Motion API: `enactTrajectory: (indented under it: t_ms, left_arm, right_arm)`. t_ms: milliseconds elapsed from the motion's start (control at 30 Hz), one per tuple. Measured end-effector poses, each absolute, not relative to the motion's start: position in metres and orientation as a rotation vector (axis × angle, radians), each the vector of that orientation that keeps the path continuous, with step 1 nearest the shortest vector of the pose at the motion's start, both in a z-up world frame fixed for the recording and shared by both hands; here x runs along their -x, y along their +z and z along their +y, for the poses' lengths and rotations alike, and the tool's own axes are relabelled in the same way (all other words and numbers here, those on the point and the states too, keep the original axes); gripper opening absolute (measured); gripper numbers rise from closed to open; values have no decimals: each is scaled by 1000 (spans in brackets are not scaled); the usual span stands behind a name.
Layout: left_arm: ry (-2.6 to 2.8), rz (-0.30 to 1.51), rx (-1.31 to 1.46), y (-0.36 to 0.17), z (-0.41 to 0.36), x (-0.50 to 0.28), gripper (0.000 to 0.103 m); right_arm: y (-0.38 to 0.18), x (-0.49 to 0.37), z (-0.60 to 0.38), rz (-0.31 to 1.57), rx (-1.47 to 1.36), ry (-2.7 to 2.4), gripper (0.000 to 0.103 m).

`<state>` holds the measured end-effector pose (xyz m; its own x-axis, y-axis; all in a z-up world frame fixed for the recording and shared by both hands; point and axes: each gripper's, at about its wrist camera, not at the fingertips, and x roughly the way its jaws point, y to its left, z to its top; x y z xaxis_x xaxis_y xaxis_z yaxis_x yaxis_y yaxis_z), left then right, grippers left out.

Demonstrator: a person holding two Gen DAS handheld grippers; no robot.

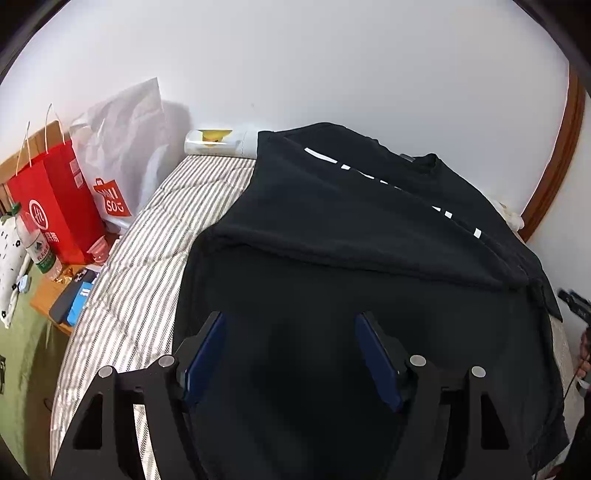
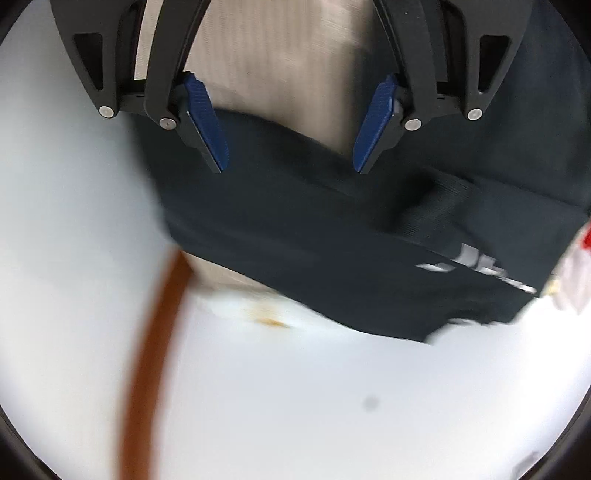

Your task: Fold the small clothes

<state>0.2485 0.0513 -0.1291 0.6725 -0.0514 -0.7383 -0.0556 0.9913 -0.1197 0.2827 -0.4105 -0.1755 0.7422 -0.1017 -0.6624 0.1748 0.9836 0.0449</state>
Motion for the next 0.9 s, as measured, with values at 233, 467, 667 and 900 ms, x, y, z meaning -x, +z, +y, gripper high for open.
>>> enactTrajectory:
  t_ms: [233, 467, 667, 900]
  left_arm:
    - [24, 857, 118, -138, 44, -249, 71]
    - [64, 870, 118, -138, 43, -253, 71]
    - [100, 860, 85, -133, 49, -250, 71]
    - [88, 861, 124, -135, 61, -252, 71]
  right_arm:
    - [-223, -259, -481, 823, -212, -229, 75]
    - [-245, -285, -497, 837, -335, -197, 75]
    - [-250, -296, -508, 823, -374, -188, 70]
    - [-239, -294, -514, 787, -341, -283, 5]
